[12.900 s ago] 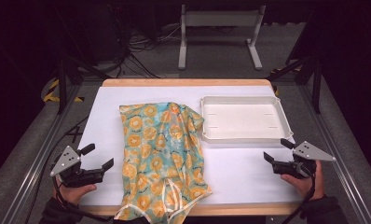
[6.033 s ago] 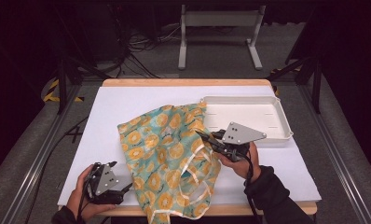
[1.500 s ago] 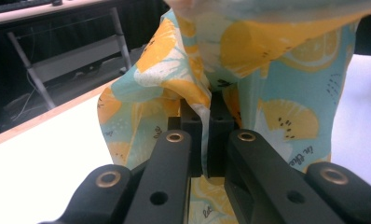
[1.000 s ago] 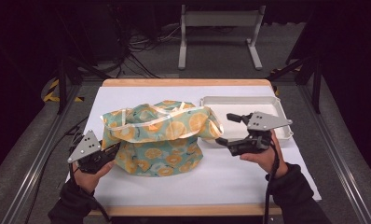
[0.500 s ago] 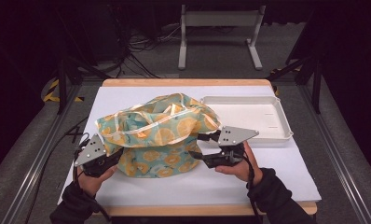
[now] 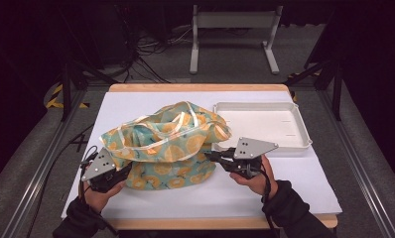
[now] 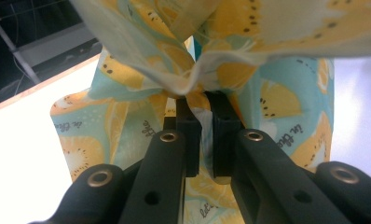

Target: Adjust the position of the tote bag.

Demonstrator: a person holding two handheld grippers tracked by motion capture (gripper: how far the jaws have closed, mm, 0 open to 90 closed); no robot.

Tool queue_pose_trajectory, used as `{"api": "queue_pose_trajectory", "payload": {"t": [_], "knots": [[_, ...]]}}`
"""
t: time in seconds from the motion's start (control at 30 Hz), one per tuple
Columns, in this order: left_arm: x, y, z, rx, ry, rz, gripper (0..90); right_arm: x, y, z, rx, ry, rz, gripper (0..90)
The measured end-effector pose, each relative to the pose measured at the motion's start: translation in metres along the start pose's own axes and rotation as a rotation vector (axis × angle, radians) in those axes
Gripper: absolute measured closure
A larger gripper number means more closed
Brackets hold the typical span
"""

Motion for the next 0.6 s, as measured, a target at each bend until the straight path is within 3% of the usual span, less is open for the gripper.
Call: {"api": "queue_pose_trajectory", "payload": {"t": [0.13,0.23,0.27,0.33,0.47,0.53,0.6], "knots": [[0.003,0.0,0.003,-0.007,0.01,0.021,74.9,0.006,0.002,0.001,0.008,-0.024,0.013,90.0],[0.004,-0.001,0.005,-0.02,0.027,0.056,49.9,0.008,0.003,0.0,0.008,-0.032,0.008,90.0],[0.006,-0.003,0.008,-0.028,0.037,0.11,35.0,0.01,0.004,-0.001,0.008,-0.047,0.016,90.0],[0.006,-0.004,0.01,-0.017,0.044,0.133,20.2,0.013,0.004,-0.002,0.008,-0.057,0.009,90.0],[0.004,-0.007,0.022,-0.043,0.095,0.169,14.0,0.016,0.005,-0.003,0.008,-0.067,0.006,90.0],[0.003,-0.01,0.026,-0.087,0.092,0.182,12.4,0.018,0.006,-0.004,0.007,-0.079,0.004,90.0],[0.001,-0.012,0.028,-0.094,0.103,0.189,11.5,0.021,0.006,-0.005,0.002,-0.094,0.006,90.0]]}}
Point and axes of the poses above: each handheld gripper's, and its own axes: z roughly backward along the jaws, x roughly out of its underside, y roughly to its right, the point moved 4 cm from there along -z, roughly forward along the jaws, and after that the axes turned 8 degrees about -z, right-handed, at the moved point
